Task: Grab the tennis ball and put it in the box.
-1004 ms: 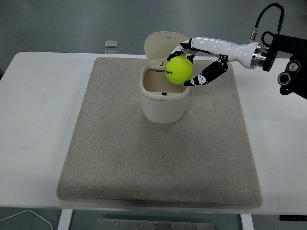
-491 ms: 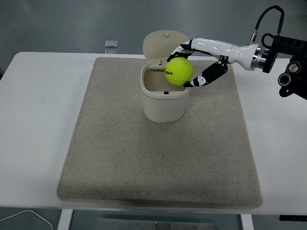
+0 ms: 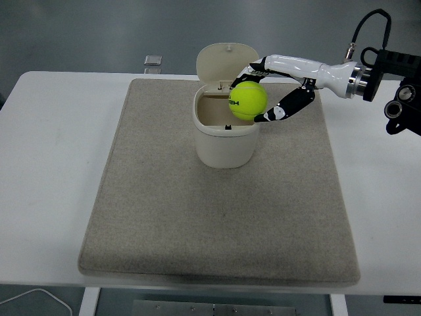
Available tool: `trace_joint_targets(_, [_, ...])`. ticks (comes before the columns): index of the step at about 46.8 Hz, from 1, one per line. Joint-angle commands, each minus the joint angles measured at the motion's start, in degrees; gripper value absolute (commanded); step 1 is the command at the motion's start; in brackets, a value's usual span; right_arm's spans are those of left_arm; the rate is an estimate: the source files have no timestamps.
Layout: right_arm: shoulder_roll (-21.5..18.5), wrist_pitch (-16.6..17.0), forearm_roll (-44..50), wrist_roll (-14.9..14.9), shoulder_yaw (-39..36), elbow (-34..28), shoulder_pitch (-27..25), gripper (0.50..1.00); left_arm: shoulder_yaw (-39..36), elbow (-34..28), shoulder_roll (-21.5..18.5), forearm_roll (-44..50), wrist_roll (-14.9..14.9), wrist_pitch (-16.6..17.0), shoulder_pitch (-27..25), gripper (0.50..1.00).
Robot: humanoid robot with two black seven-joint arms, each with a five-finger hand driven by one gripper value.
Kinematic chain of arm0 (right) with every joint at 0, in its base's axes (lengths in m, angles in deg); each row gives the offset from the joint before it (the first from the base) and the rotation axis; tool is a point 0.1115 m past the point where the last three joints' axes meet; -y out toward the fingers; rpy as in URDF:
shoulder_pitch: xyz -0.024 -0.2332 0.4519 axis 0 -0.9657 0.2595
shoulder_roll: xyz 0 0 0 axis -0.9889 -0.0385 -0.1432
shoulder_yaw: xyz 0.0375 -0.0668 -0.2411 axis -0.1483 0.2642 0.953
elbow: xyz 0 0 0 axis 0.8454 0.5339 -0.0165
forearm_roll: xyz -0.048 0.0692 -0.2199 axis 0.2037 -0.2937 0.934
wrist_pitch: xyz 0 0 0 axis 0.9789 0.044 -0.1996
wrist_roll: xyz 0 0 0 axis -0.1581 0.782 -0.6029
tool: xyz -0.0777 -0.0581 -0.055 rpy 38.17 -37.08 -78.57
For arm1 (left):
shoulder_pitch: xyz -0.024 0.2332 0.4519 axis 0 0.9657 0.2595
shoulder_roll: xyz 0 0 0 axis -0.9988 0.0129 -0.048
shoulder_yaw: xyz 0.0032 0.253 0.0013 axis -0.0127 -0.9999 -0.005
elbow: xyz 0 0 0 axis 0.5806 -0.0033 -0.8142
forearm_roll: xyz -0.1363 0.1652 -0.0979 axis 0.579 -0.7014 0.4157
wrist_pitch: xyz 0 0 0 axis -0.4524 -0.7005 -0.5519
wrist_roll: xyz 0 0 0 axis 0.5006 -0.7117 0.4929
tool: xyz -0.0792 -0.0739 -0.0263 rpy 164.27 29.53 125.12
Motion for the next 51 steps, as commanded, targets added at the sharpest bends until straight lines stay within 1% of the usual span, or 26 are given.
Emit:
trace_joint_targets(1, [0.1, 0.5, 0.0, 0.0, 0.0, 0.0, 0.0, 0.795, 0.1, 0.0, 0.0, 0.0, 0.0, 0.0, 0.0, 0.992])
trace_joint_targets(9, [0.0, 0.5, 0.0, 0.0, 0.0, 0.0, 0.1, 0.858, 0.0, 0.0, 0.0, 0.0, 0.0, 0.0, 0.0, 0.992])
trace_joint_targets(24, [-0.1, 0.6, 0.0, 0.0, 0.1, 0.0, 0.0, 0.86, 0.0, 0.0, 0.0, 0.0, 0.0, 0.0, 0.0, 0.992])
trace_joint_targets(41, [0.3, 2.0, -0.1, 0.0, 0.0, -0.1, 0.1, 0.862, 0.1, 0.0, 0.0, 0.0, 0.0, 0.0, 0.0, 0.992])
trace_joint_targets(51, [0.2, 1.9, -0.1, 0.0, 0.0, 0.0, 0.0, 0.862, 0.0, 0.0, 0.0, 0.0, 0.0, 0.0, 0.0, 0.99])
